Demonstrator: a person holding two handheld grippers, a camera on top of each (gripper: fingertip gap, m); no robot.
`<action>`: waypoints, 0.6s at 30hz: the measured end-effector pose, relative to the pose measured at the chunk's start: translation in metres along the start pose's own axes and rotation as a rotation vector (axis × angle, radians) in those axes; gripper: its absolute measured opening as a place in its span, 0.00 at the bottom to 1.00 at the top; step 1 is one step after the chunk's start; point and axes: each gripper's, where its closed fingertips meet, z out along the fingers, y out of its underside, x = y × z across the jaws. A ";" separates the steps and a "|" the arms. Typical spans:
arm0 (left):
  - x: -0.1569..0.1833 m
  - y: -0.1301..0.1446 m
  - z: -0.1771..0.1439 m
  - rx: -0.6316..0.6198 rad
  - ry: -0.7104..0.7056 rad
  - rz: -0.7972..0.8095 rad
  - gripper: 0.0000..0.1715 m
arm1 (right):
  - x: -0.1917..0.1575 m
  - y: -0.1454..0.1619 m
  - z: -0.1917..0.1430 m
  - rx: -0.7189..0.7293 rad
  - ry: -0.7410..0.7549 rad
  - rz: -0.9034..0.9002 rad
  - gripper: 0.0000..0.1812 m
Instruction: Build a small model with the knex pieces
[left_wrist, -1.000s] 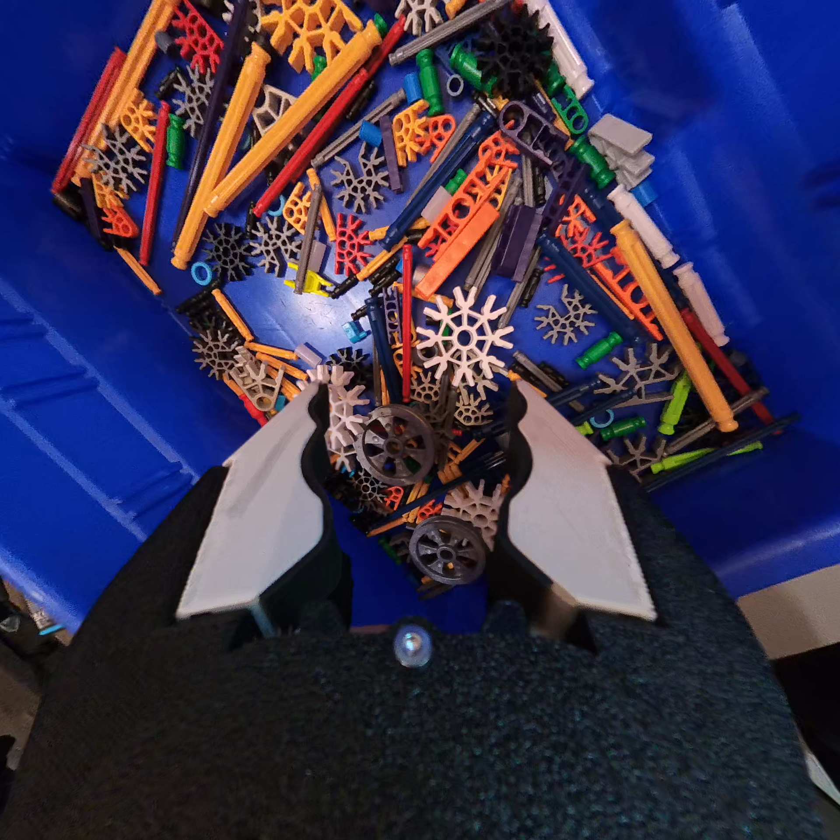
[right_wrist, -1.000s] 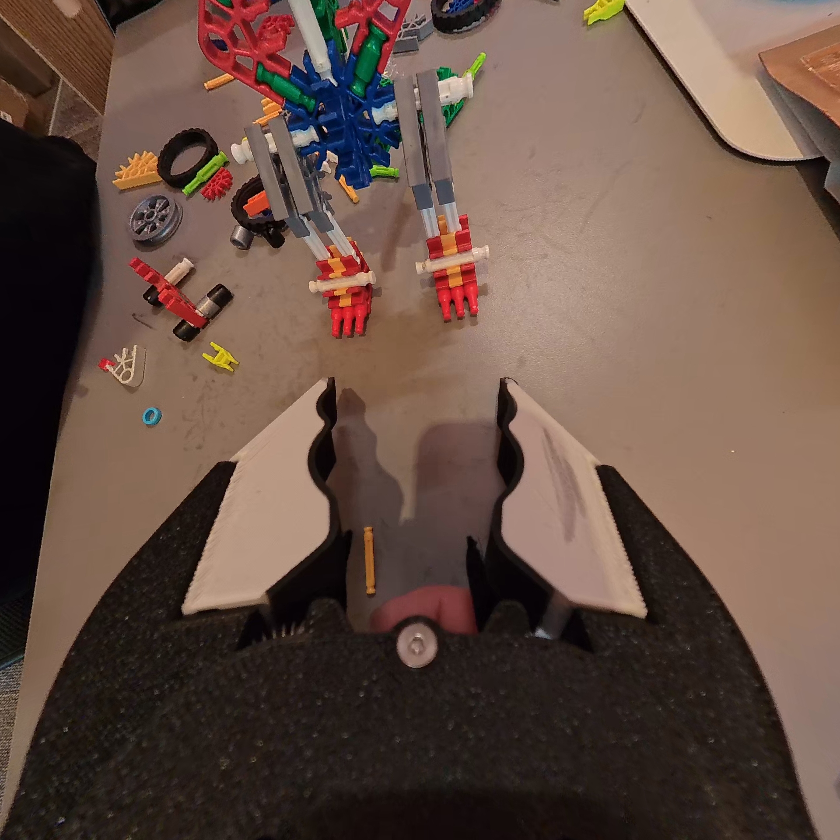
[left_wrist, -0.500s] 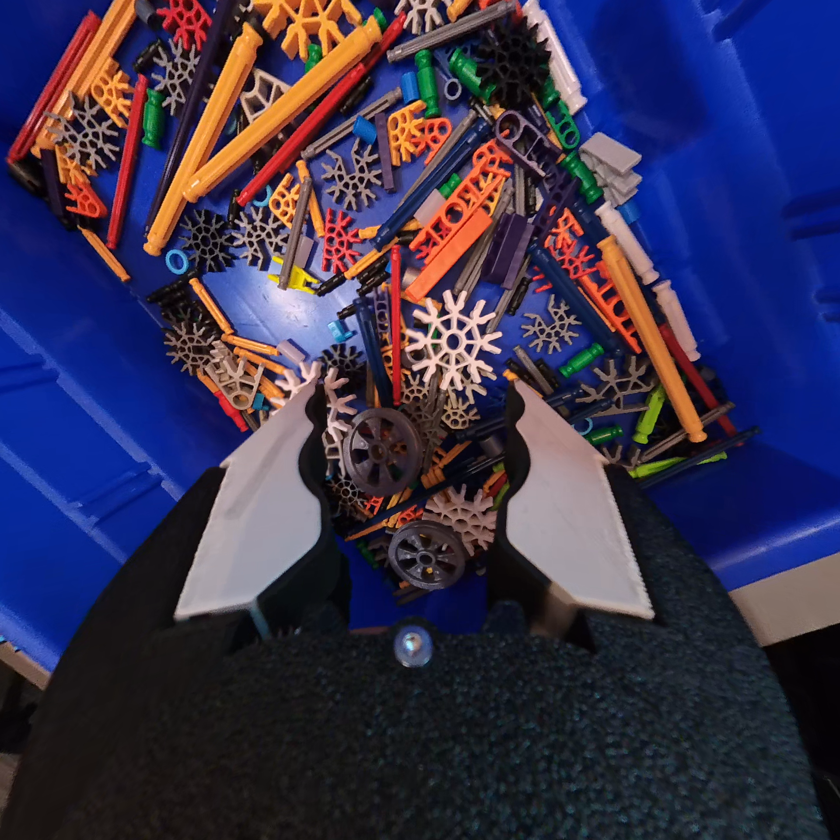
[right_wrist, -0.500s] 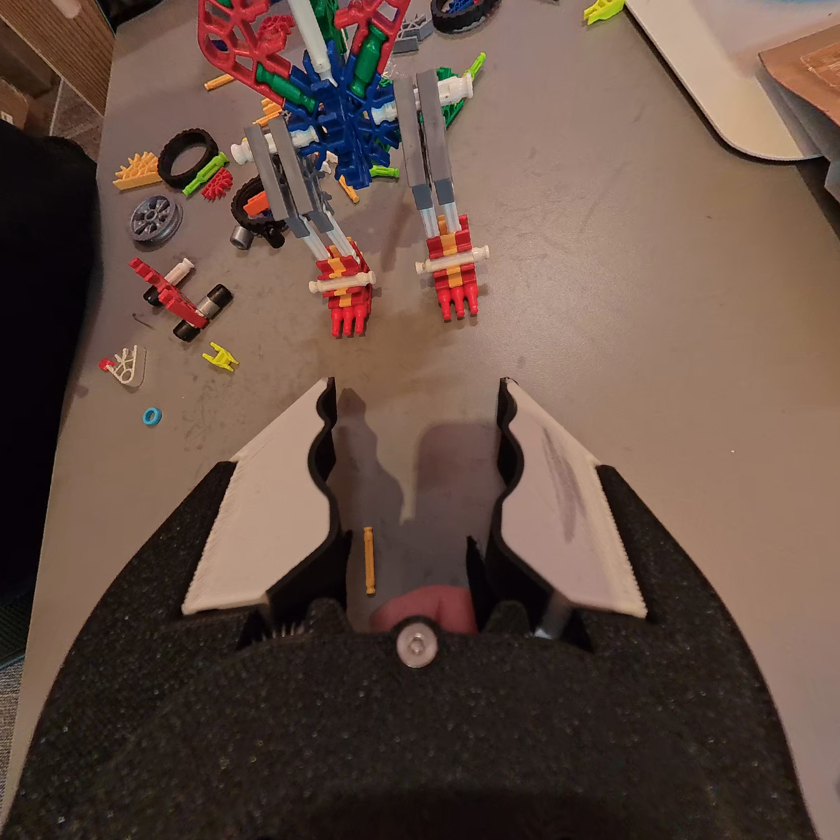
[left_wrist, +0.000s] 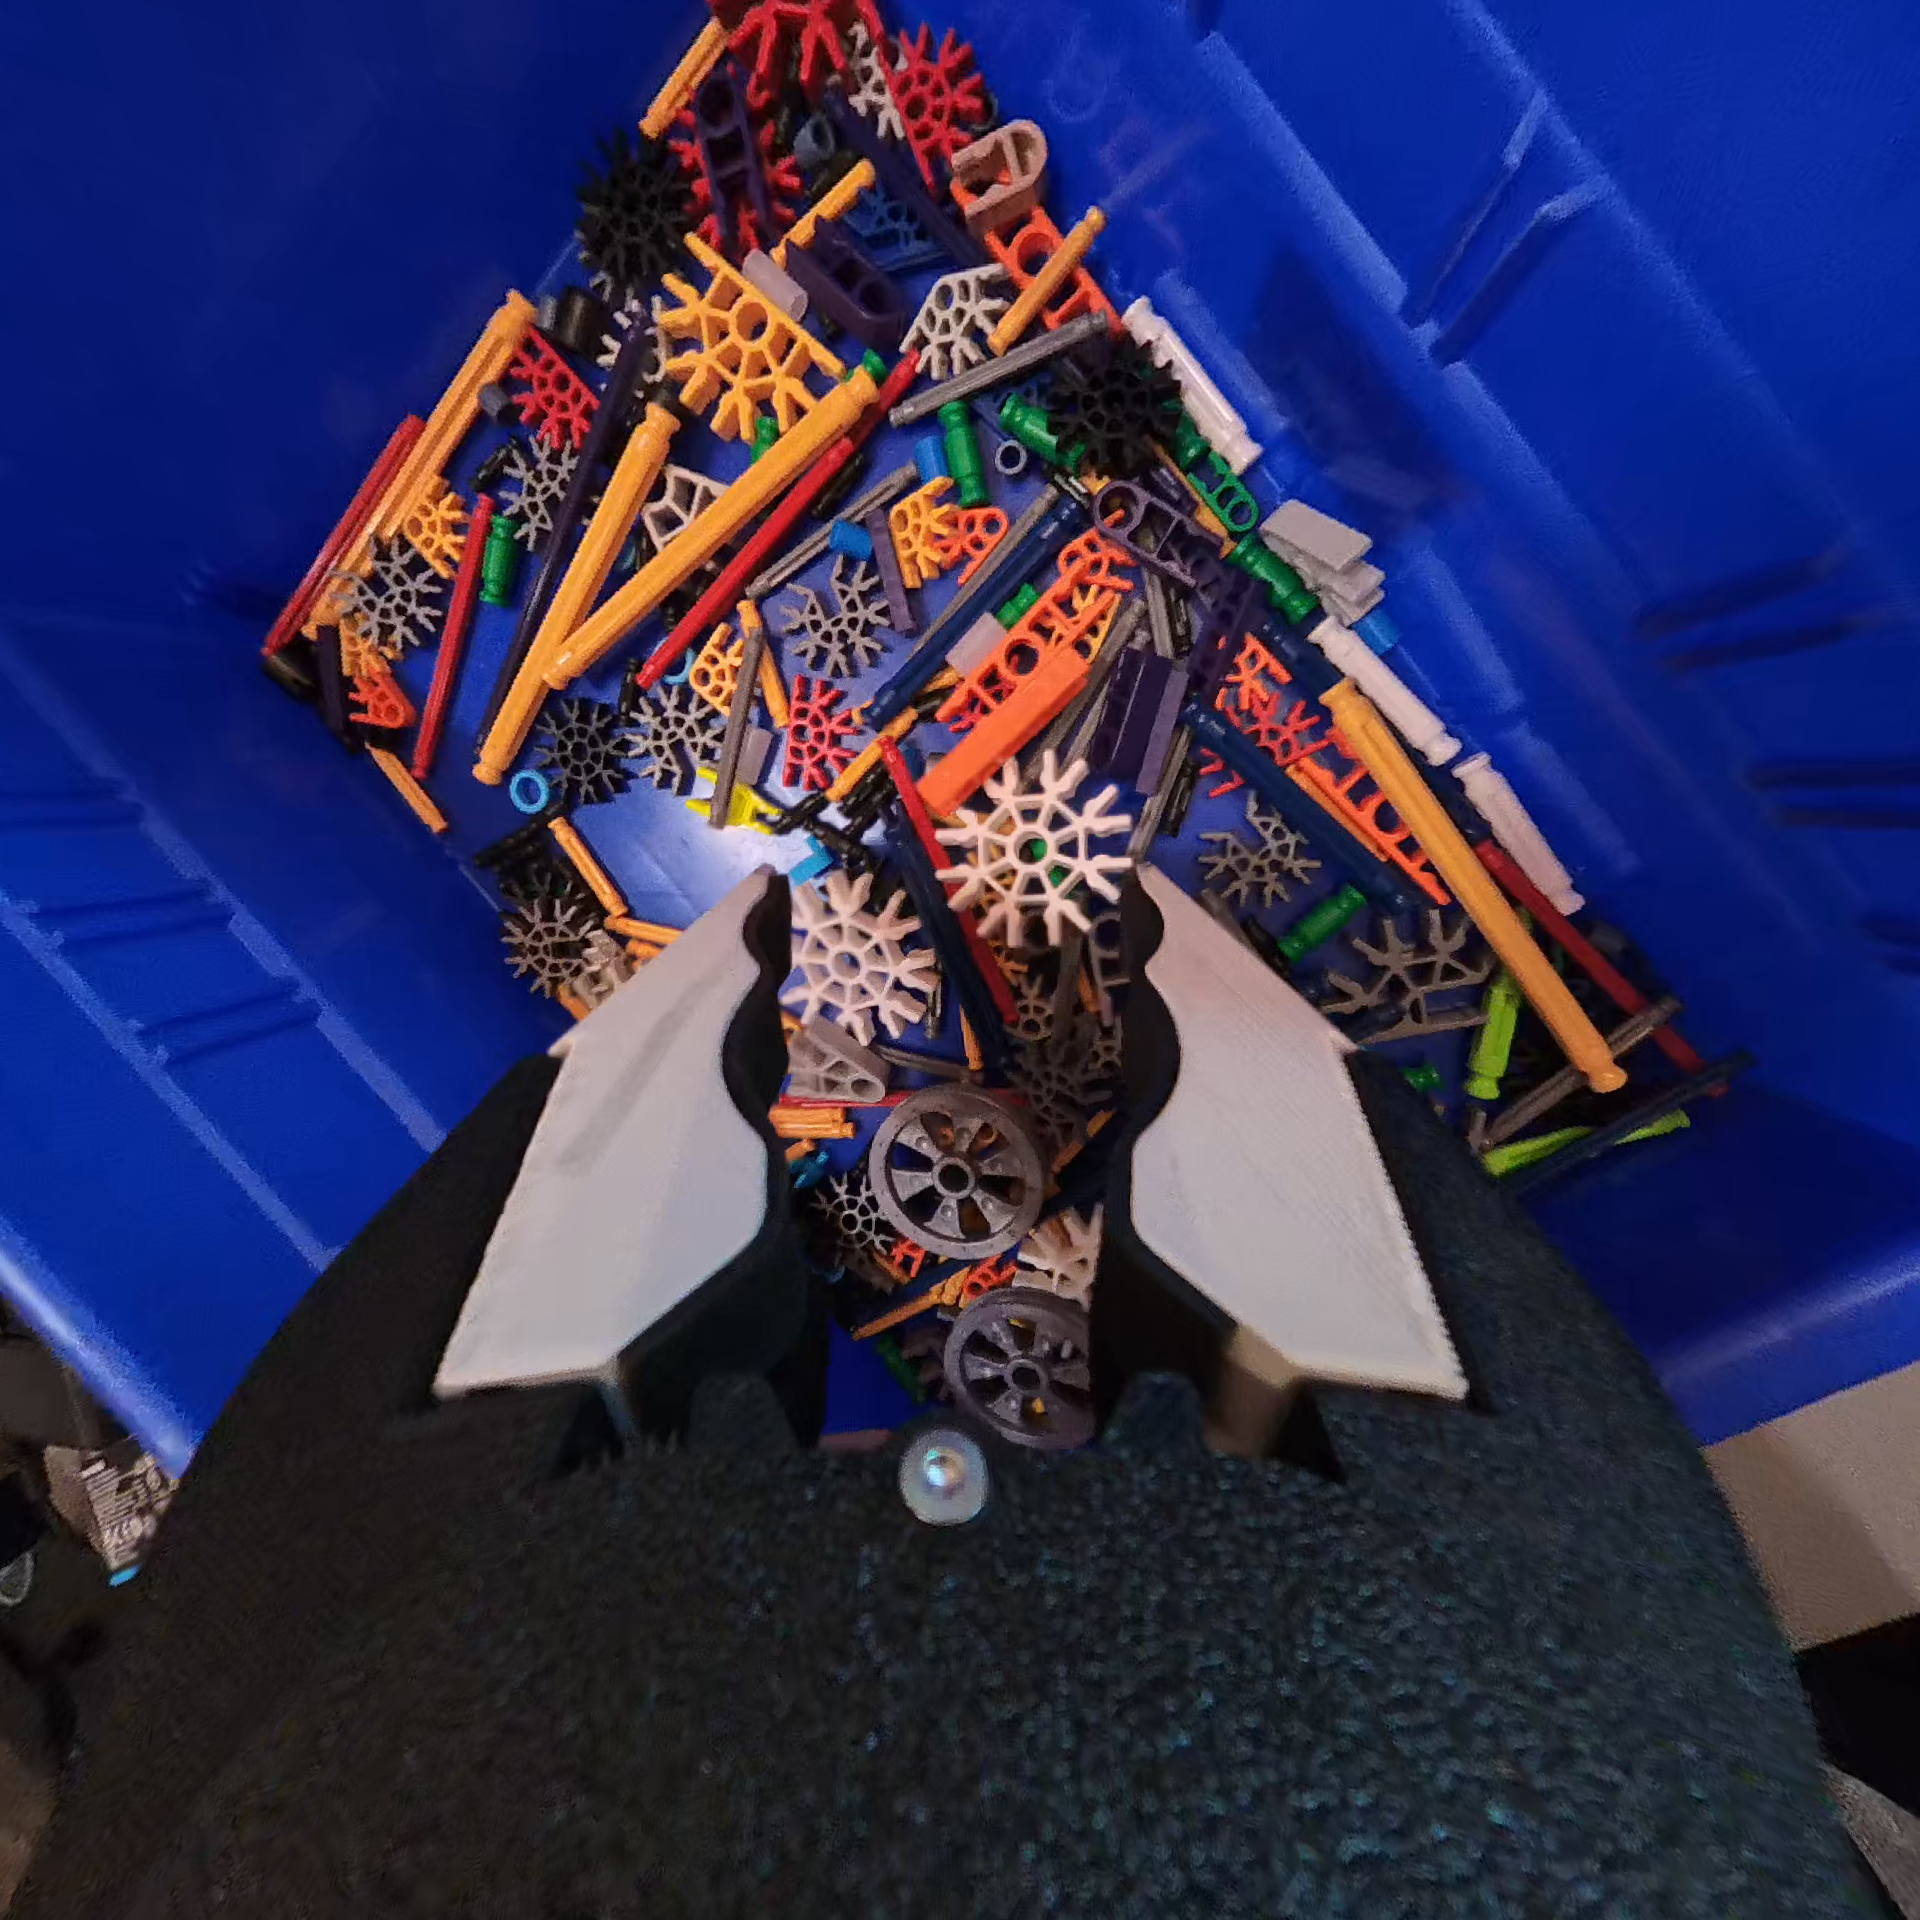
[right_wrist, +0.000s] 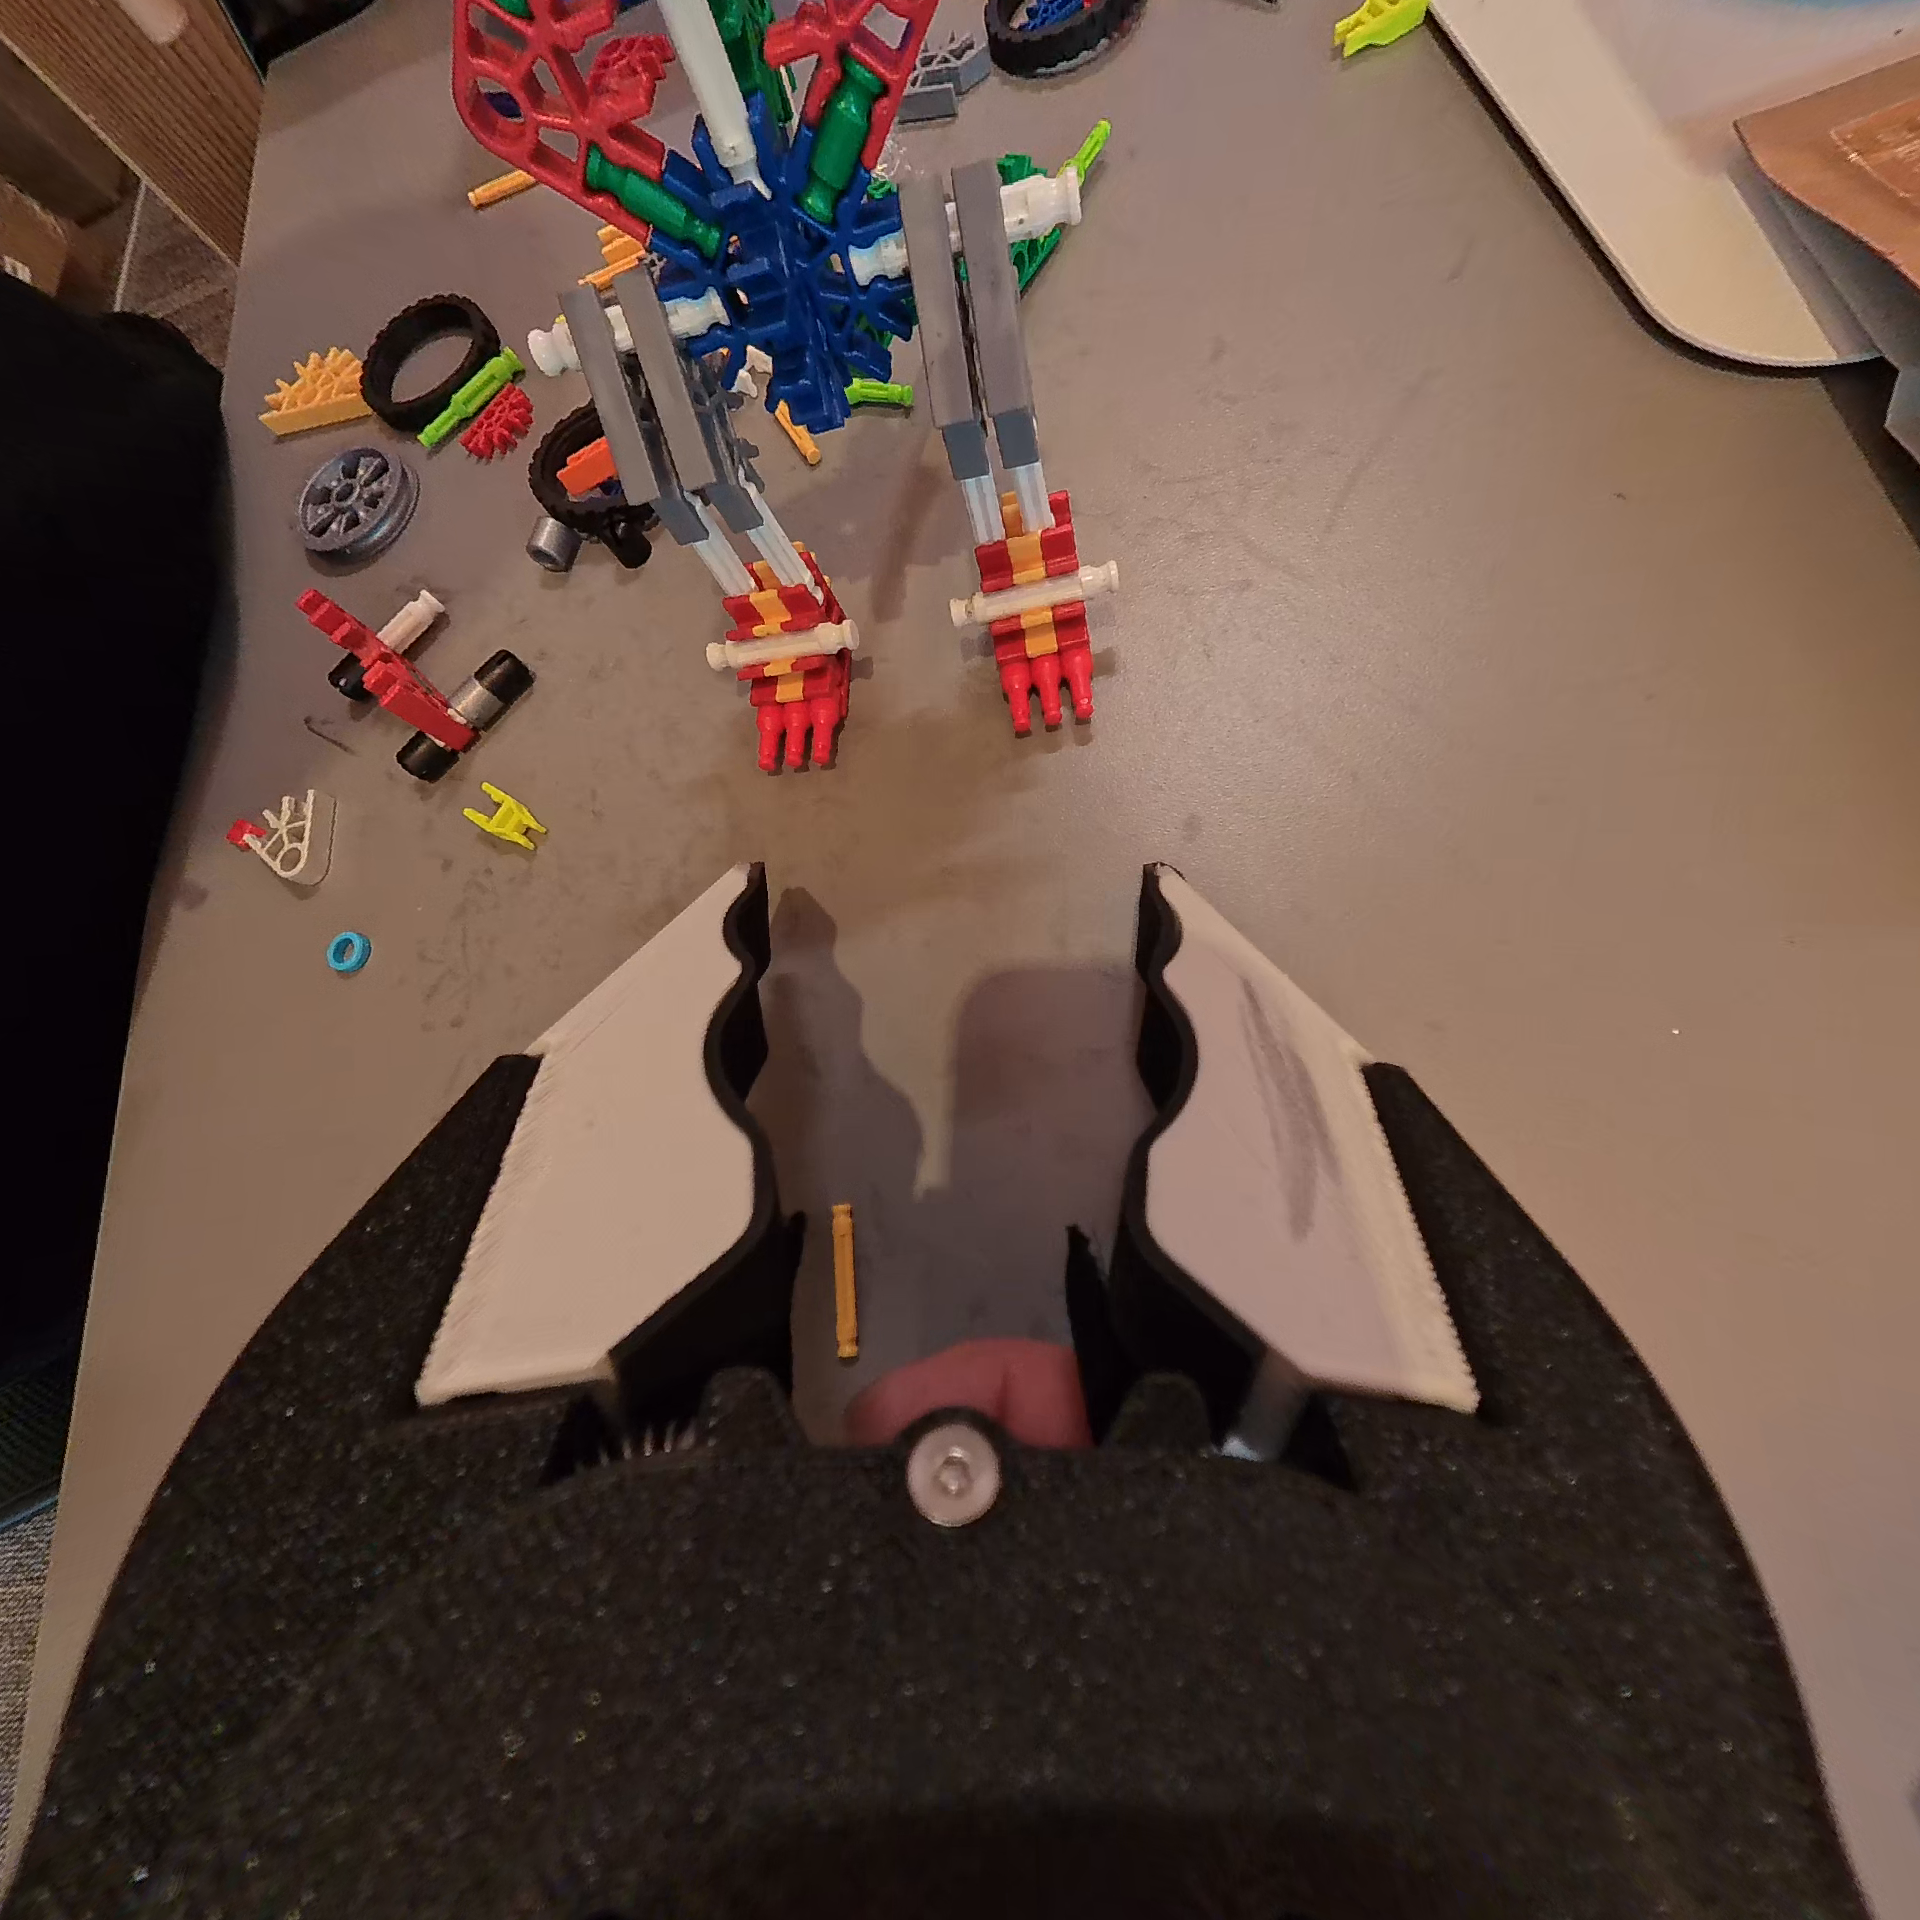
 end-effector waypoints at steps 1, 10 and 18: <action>0.003 0.000 0.002 -0.003 0.010 0.005 0.36 | 0.000 0.000 0.000 0.000 0.000 0.000 0.39; 0.019 -0.008 0.012 0.014 0.073 0.033 0.25 | 0.000 0.000 0.000 0.001 -0.002 0.002 0.39; 0.004 -0.009 0.004 0.030 0.005 0.029 0.24 | 0.000 0.000 0.000 0.001 -0.002 0.003 0.39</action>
